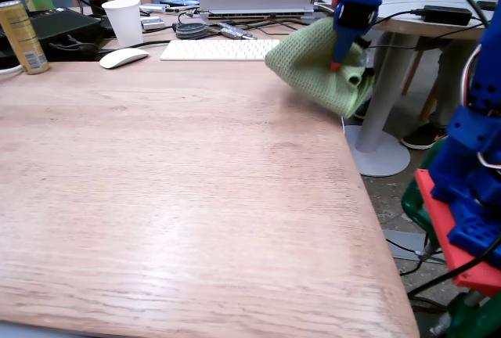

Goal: Clean the table

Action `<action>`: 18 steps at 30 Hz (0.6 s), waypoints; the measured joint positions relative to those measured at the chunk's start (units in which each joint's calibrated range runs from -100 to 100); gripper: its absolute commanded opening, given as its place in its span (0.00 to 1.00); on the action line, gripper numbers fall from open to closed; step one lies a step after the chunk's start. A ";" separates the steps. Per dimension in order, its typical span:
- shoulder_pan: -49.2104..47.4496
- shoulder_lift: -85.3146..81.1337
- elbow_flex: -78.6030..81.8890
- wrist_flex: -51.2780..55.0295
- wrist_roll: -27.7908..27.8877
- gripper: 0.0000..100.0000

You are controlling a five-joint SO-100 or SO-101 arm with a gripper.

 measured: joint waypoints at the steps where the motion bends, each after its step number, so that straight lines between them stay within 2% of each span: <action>1: -0.28 -2.08 0.00 0.00 0.00 0.00; 5: -14.09 -8.21 0.00 0.08 0.00 0.00; 9: -34.29 -12.80 0.00 0.08 -1.07 0.00; 14: -65.85 -14.53 0.00 0.08 -4.84 0.00; 18: -81.07 -14.53 1.80 0.08 -7.81 0.00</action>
